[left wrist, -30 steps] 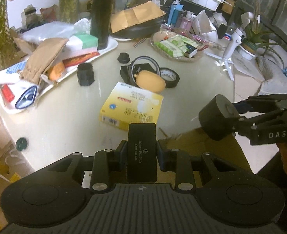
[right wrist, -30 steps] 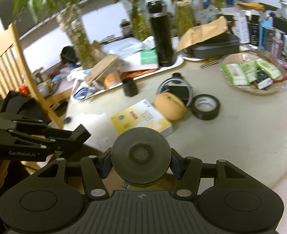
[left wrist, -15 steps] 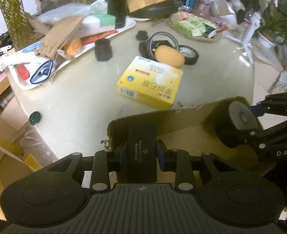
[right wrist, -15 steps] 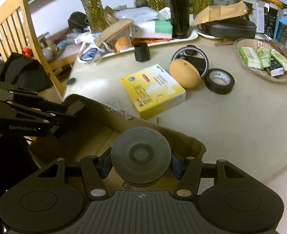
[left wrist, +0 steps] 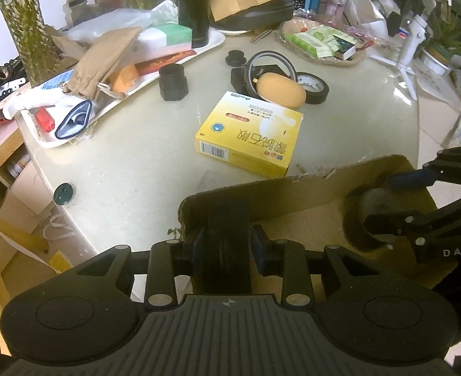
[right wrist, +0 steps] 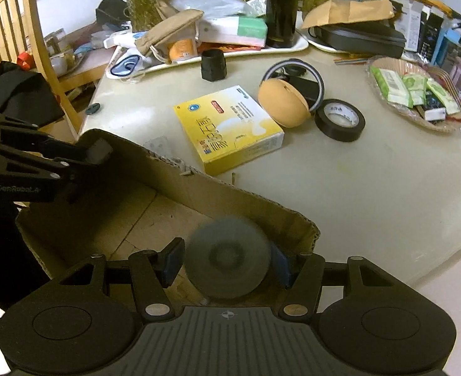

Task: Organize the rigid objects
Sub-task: 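Open both grippers to drop the device and tape roll into the box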

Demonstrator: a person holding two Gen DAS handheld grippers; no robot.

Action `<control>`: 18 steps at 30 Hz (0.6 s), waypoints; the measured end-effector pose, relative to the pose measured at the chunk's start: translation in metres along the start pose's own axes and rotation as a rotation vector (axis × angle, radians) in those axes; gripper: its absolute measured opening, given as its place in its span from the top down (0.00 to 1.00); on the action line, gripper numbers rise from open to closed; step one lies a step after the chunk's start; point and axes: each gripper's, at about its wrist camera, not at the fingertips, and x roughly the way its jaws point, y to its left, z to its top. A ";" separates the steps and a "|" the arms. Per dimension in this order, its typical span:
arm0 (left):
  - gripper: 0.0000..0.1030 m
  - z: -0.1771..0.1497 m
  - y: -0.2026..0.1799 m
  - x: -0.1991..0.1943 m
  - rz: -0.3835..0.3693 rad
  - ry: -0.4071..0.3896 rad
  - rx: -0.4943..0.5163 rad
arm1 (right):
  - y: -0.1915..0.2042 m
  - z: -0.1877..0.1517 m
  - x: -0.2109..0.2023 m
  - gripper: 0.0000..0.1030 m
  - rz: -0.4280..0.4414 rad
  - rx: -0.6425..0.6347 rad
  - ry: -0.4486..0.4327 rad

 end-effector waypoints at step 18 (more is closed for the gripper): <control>0.48 0.013 0.002 -0.032 -0.022 -0.176 0.003 | 0.001 0.007 -0.032 0.04 0.085 -0.002 -0.162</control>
